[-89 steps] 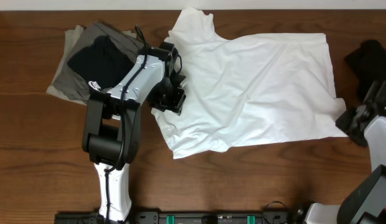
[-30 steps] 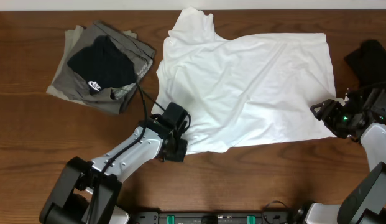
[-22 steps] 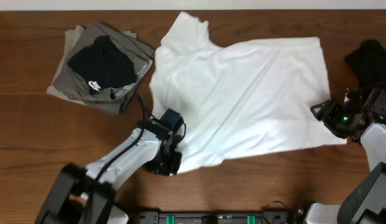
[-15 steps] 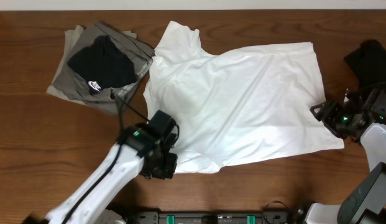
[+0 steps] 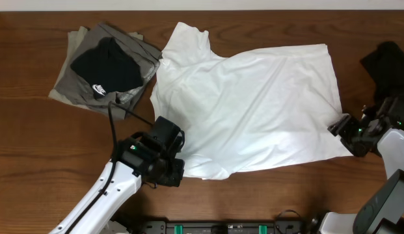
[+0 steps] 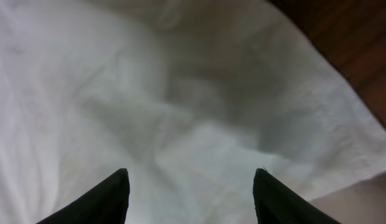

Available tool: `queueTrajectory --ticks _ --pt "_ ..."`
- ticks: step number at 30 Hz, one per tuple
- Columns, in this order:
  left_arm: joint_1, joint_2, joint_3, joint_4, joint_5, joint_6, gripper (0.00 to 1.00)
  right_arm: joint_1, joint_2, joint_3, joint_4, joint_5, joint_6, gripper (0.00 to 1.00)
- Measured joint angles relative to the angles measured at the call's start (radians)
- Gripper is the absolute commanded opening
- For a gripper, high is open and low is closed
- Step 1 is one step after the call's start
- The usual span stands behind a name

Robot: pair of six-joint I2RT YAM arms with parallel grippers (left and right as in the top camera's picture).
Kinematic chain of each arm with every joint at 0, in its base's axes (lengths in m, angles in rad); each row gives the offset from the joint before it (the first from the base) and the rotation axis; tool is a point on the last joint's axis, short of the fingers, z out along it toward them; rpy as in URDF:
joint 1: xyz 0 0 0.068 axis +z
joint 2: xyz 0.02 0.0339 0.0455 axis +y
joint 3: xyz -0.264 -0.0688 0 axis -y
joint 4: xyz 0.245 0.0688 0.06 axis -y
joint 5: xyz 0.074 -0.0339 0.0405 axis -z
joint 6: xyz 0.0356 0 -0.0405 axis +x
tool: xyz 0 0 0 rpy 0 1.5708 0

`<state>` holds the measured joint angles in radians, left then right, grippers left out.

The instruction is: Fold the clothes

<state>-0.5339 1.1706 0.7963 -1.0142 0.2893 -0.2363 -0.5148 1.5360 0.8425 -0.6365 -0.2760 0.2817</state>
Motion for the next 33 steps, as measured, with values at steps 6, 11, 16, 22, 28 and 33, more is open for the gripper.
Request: queueTrajectory --ticks 6,11,16,22,28,33 --pt "0.0 0.034 0.0 0.07 -0.004 -0.001 0.13 0.0 0.0 0.0 0.003 0.023 0.011 0.62" --pt "0.0 0.058 0.0 0.263 -0.047 -0.004 0.07 0.0 0.0 0.0 0.007 0.026 0.015 0.62" --pt "0.0 0.098 0.001 0.4 -0.157 0.002 0.15 0.0 0.0 0.0 0.01 0.026 0.018 0.62" --pt "0.0 0.205 0.001 0.428 -0.231 0.01 0.76 0.0 0.0 0.0 0.01 0.026 0.021 0.62" --pt "0.0 0.224 0.001 0.315 -0.131 0.012 0.75 0.0 0.0 0.0 0.011 0.026 0.021 0.62" --pt "0.0 0.225 -0.002 0.36 -0.081 0.013 0.67 0.0 0.0 0.0 0.022 0.026 0.022 0.62"
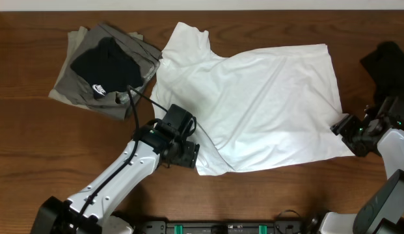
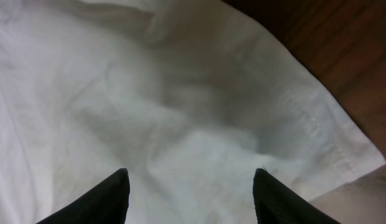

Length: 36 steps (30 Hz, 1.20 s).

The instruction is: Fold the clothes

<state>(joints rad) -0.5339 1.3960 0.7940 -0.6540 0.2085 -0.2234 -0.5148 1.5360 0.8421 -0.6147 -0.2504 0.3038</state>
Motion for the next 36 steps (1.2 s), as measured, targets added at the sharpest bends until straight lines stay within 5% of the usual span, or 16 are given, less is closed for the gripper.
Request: queueTrajectory --ticks 7,17,24,36 --pt "0.0 0.09 -0.001 0.063 0.02 0.029 0.49 0.0 0.0 0.0 0.002 -0.003 0.0 0.62" --pt "0.0 0.17 -0.004 0.099 0.026 0.068 0.06 0.0 0.0 0.0 0.002 -0.003 0.001 0.62" --pt "0.0 0.121 0.005 -0.044 0.025 0.071 0.06 0.0 0.0 0.0 0.002 -0.004 0.001 0.62" --pt "0.0 -0.264 0.087 -0.354 0.044 -0.082 0.06 0.0 0.0 0.0 -0.005 -0.003 0.002 0.61"
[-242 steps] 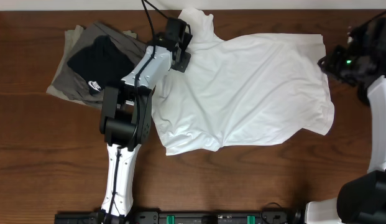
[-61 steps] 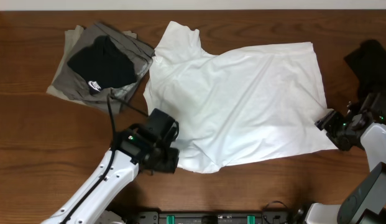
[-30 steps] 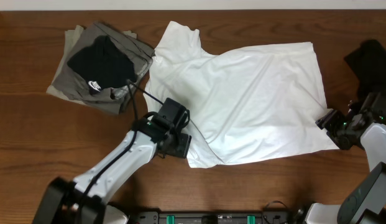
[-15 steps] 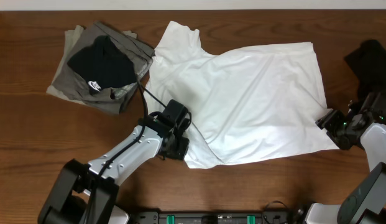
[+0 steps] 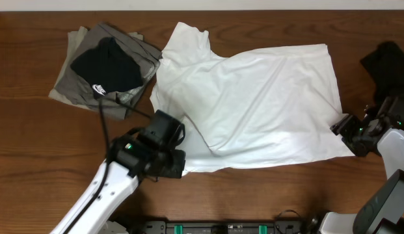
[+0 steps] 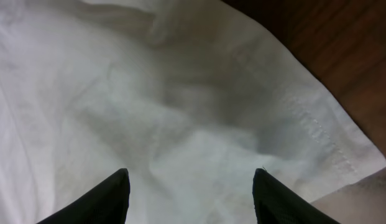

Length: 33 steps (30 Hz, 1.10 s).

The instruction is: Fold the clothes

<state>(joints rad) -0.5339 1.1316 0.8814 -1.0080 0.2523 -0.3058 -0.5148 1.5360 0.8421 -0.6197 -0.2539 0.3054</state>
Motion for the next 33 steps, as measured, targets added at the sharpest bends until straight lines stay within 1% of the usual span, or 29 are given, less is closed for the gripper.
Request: queueTrajectory --ticks 3,8,9,11,12,15,19,23,24,28,31,32,33 --pt "0.0 -0.034 0.0 -0.044 0.004 -0.04 0.06 0.0 0.0 0.0 -0.013 0.01 0.01 0.63" --pt "0.0 -0.039 0.0 -0.143 0.004 -0.069 0.06 -0.023 0.0 0.0 -0.016 0.045 0.045 0.64" --pt "0.0 -0.039 0.0 -0.165 0.005 -0.072 0.13 -0.036 0.0 0.0 -0.018 0.049 0.051 0.64" --pt "0.0 -0.039 0.0 -0.196 0.006 -0.077 0.44 -0.058 0.0 0.0 -0.023 0.055 0.058 0.64" --pt "0.0 -0.039 0.0 -0.205 0.008 -0.085 0.53 -0.065 0.0 0.0 -0.026 0.058 0.061 0.64" --pt "0.0 -0.039 0.0 -0.209 0.007 -0.09 0.63 -0.08 0.0 0.0 -0.037 0.064 0.065 0.64" --pt "0.0 -0.037 0.0 -0.152 -0.011 -0.095 0.66 -0.08 0.0 -0.003 -0.047 0.068 0.071 0.66" --pt "0.0 -0.006 -0.005 -0.043 -0.077 -0.094 0.66 -0.08 0.0 -0.05 -0.003 0.068 0.071 0.65" --pt "0.0 0.018 -0.011 0.0 -0.105 -0.094 0.66 -0.081 0.0 -0.072 0.019 0.068 0.072 0.64" --pt "0.0 0.108 -0.022 0.077 -0.14 -0.094 0.66 -0.08 0.0 -0.119 0.037 0.068 0.074 0.65" --pt "0.0 0.179 -0.024 0.09 -0.153 -0.093 0.68 -0.08 -0.005 -0.123 0.037 0.068 0.074 0.67" --pt "0.0 0.198 -0.024 0.09 -0.155 -0.093 0.68 -0.081 -0.005 -0.125 0.038 0.068 0.074 0.66" --pt "0.0 0.219 -0.024 0.09 -0.155 -0.093 0.68 -0.08 -0.006 -0.126 0.042 0.068 0.074 0.6"
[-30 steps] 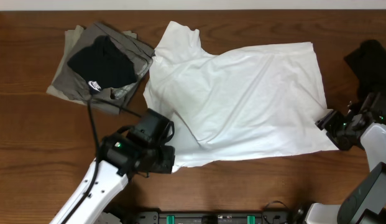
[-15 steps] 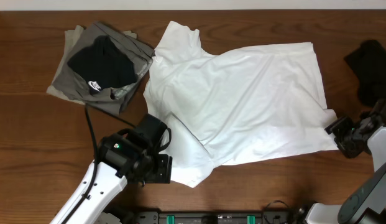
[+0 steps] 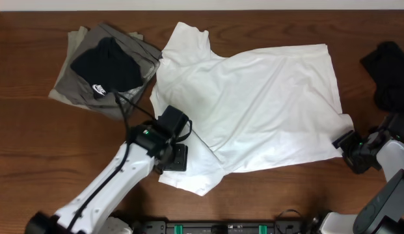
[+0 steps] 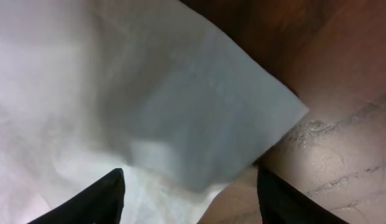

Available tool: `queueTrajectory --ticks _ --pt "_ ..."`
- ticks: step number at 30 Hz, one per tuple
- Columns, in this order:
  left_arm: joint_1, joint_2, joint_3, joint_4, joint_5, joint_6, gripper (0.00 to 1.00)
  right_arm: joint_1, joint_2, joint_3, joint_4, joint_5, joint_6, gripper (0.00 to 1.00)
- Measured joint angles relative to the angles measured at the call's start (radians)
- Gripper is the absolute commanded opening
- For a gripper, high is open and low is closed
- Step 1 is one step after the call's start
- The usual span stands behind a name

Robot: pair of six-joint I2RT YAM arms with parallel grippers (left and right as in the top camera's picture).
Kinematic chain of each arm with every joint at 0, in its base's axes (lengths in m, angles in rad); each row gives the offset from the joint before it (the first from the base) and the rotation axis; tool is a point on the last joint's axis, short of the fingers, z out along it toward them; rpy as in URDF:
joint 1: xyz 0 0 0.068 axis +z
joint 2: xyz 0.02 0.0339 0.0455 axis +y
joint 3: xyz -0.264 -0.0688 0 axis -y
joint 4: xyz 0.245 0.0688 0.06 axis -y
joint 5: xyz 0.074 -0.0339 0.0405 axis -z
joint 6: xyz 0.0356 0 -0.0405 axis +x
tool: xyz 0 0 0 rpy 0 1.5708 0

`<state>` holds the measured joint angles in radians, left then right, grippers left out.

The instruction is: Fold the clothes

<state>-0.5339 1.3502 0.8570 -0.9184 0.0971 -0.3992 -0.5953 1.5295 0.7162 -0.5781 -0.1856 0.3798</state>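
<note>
A white T-shirt [image 3: 254,104] lies spread across the middle of the wooden table, with a loose flap [image 3: 188,179] at its lower left. My left gripper [image 3: 172,156] sits on that lower left part; its fingers are hidden under the wrist. My right gripper [image 3: 351,151] is at the shirt's lower right corner. In the right wrist view it [image 4: 189,177] is open. The hemmed corner [image 4: 199,124] lies between and ahead of its fingertips [image 4: 115,186], with bare wood on the right.
A folded grey garment with a black one on top [image 3: 104,68] lies at the back left. A dark cloth [image 3: 387,71] sits at the right edge. Brown table wood [image 3: 32,149] shows at the front left.
My right gripper has drawn back toward the front right, so only the shirt's corner lies between its fingers. The left gripper shifted slightly right, and a flap of shirt now lies spread below it.
My left gripper was at the shirt's front left corner, then further in with the cloth bunched, then back left, and now on a spread flap. My right gripper stayed open over the lower right hem until it drew back just now.
</note>
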Motion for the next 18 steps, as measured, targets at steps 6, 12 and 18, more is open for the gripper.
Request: queueTrajectory --ticks 6,12,18 --pt "0.0 0.084 -0.001 -0.001 0.014 0.003 0.68 -0.001 -0.002 -0.033 0.085 0.018 0.013 0.1" --pt "0.0 0.107 -0.031 -0.004 0.031 0.006 0.71 -0.001 -0.003 -0.044 0.108 0.022 0.027 0.01" --pt "0.0 0.108 -0.084 -0.004 0.061 0.003 0.7 -0.001 -0.03 -0.024 0.034 0.022 0.026 0.01"
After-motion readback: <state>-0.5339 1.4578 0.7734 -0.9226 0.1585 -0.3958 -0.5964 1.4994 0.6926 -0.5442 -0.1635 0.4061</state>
